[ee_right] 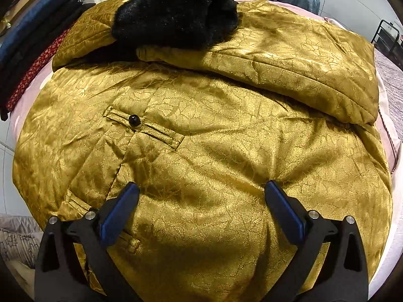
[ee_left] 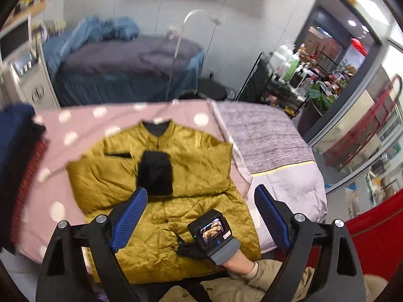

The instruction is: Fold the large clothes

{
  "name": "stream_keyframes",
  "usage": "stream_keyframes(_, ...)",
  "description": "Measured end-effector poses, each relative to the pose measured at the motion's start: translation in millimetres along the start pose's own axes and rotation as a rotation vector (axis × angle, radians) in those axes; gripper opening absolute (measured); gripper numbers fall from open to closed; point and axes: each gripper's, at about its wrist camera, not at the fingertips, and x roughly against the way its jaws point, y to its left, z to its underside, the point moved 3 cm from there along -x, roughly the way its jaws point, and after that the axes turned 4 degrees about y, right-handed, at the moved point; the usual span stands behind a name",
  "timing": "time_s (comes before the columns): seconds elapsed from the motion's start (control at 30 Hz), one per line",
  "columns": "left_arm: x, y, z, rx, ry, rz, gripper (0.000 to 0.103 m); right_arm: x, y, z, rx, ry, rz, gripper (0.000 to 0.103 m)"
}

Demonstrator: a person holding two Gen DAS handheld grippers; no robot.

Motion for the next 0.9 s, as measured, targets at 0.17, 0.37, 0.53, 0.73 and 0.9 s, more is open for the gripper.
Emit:
stream_keyframes(0.17, 80, -13, 6, -0.029, -0.18, -0.02, 0.09, 6, -11, -10, -0.089, 0.059, -0.057, 0.098)
stream_keyframes(0.37, 97, -1, 8, 0.024, -0.217, 0.046, 0.09, 9, -33, -16, -0.26, 0.095, -0.168, 0.098)
stream_keyframes(0.53, 93, 8, 10, 0.037, -0.228, 0.043, 0.09, 4, -27, -18, -0.191, 0.11, -0.094, 0.098)
stream_keyframes(0.73, 98, 23, 14, 0.053, -0.258, 0.052, 0.09, 1, -16, -18, -0.157, 0.12, -0.035, 0.098)
stream_keyframes(0.9, 105, 38, 18, 0.075, -0.283, 0.041, 0.09, 18, -19, -31, -0.235, 0.067, -0.153, 0.098)
